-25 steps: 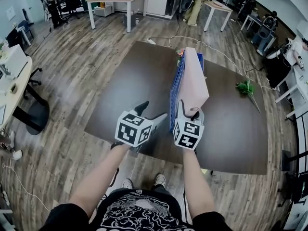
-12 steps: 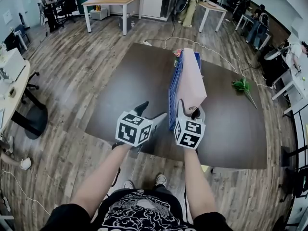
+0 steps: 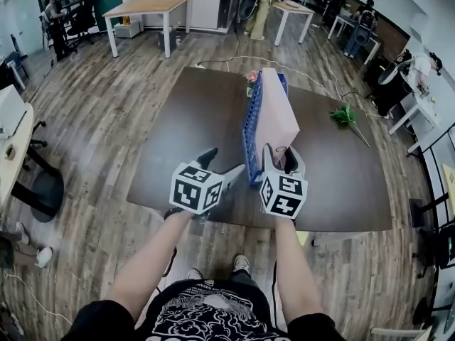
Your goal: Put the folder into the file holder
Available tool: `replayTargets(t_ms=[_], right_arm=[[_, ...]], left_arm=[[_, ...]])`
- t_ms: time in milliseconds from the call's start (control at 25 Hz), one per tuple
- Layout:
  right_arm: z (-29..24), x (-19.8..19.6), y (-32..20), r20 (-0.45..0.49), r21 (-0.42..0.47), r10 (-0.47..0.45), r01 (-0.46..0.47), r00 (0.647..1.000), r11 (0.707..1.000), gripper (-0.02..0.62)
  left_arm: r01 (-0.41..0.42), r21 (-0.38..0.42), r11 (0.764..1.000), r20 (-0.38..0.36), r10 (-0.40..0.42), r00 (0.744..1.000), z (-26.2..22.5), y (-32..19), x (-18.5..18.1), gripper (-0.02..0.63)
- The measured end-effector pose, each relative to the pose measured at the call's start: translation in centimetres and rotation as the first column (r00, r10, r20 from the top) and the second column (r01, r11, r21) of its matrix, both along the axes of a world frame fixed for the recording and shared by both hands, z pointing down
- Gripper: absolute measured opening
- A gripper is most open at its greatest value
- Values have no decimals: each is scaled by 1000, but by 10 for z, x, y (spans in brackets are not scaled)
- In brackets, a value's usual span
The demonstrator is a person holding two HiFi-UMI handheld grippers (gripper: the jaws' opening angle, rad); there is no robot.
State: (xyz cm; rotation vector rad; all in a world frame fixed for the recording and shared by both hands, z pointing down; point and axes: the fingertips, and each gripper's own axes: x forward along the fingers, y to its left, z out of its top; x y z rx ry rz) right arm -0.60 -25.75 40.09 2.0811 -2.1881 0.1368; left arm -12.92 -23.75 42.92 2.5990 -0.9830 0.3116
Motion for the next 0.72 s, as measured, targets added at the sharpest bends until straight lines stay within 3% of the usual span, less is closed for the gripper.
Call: replayTargets(t_ms=[480, 720], right_arm=[[-23, -10, 37, 23, 28, 50, -51, 998, 998, 209], [-30, -17, 52, 11, 1, 51, -51, 999, 999, 209]], left_arm=[[-86, 24, 996, -16, 86, 996, -7, 16, -9, 368], [-119, 33, 992, -24, 120, 992, -13, 18, -8, 368]])
